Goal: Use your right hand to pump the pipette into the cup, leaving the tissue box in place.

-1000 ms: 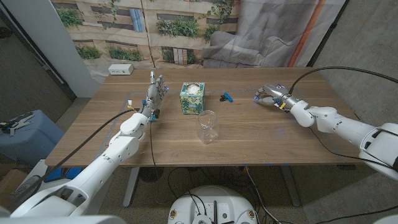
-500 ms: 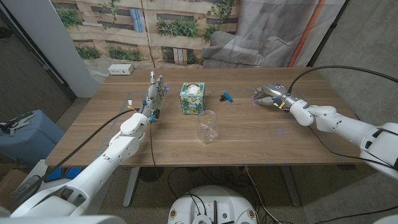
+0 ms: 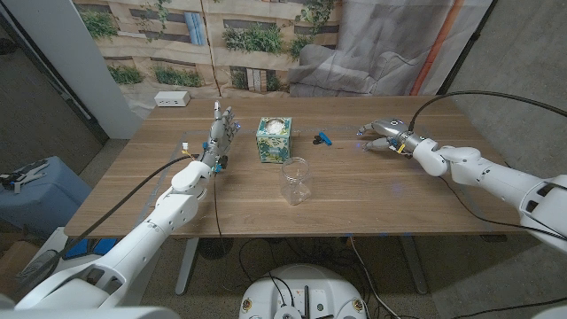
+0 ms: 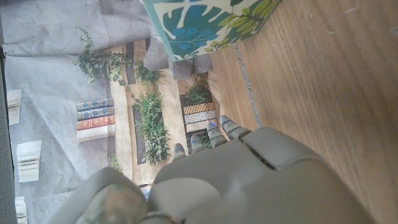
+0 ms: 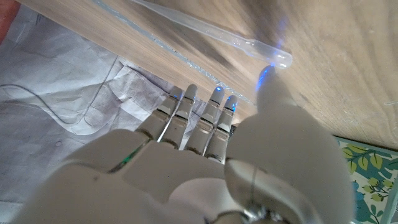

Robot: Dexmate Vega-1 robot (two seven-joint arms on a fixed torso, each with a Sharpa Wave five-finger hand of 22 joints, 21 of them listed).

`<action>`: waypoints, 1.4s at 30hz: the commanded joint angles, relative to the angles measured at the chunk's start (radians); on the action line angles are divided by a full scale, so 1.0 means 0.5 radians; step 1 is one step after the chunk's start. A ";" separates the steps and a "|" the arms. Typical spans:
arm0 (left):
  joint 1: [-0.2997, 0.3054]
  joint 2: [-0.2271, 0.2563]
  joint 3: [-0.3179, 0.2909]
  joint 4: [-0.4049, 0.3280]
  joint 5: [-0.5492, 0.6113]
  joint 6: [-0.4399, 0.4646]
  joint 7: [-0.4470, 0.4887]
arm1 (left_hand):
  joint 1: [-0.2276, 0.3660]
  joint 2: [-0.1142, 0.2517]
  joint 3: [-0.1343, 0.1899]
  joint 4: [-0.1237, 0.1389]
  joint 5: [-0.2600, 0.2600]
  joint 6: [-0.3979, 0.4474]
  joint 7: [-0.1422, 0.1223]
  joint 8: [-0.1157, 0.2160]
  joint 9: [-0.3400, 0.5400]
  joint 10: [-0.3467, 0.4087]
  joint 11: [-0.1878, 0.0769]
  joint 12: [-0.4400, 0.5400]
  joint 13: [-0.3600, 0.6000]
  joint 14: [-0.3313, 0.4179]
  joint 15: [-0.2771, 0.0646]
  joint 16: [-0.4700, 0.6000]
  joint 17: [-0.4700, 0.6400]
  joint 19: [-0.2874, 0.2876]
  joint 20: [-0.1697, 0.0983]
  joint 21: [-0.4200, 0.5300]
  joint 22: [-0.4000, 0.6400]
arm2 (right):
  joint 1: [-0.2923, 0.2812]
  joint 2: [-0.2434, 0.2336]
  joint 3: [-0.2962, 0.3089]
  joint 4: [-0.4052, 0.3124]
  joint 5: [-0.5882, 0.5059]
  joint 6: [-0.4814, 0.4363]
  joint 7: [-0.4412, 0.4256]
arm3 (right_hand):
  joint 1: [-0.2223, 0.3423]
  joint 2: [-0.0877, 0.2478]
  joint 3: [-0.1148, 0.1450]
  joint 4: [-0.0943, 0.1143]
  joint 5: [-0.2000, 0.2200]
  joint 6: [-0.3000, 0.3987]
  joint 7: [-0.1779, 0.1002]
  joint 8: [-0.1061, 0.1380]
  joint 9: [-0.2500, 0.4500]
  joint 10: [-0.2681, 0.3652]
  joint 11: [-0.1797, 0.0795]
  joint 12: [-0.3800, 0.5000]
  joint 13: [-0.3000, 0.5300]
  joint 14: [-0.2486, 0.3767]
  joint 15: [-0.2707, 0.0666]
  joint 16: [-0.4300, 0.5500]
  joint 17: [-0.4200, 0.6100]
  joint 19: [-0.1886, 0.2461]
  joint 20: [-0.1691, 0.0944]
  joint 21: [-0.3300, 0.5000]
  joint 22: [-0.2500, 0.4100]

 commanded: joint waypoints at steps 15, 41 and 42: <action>0.000 0.000 0.000 0.000 0.000 0.001 0.000 | -0.001 0.085 -0.013 0.001 0.009 -0.003 -0.011 0.012 0.005 -0.003 -0.008 0.009 0.011 -0.015 -0.231 0.012 0.012 -0.023 -0.181 0.010 0.004 | -0.175 -0.018 0.263 -0.192 0.319 -0.047 0.212 | -0.253 0.055 -0.038 0.105 0.004 -0.189 0.084 -0.108 -0.005 -0.193 0.094 0.021 -0.061 -0.120 -0.088 -0.038 0.033 -0.080 0.051 0.015 0.009; -0.001 -0.001 0.001 0.002 0.000 0.000 0.000 | -0.001 0.085 -0.013 0.001 0.010 -0.003 -0.011 0.012 0.005 -0.004 -0.007 0.009 0.011 -0.017 -0.232 0.011 0.012 -0.023 -0.179 0.009 0.004 | -0.601 0.096 0.675 -0.523 1.113 -0.208 0.427 | -0.446 0.083 -0.084 0.096 -0.024 -0.460 0.251 -0.293 -0.029 -0.610 0.219 -0.009 -0.232 -0.382 0.086 -0.172 -0.047 0.019 0.027 0.027 0.007; -0.001 -0.001 0.001 0.002 0.000 0.000 0.000 | -0.001 0.085 -0.013 0.001 0.010 -0.003 -0.011 0.012 0.005 -0.004 -0.008 0.008 0.011 -0.017 -0.232 0.011 0.012 -0.022 -0.181 0.010 0.004 | -0.626 0.112 0.703 -0.548 1.185 -0.214 0.452 | -0.458 0.086 -0.087 0.095 -0.024 -0.498 0.264 -0.308 -0.030 -0.641 0.225 -0.009 -0.245 -0.400 0.099 -0.179 -0.054 0.003 0.026 0.019 0.007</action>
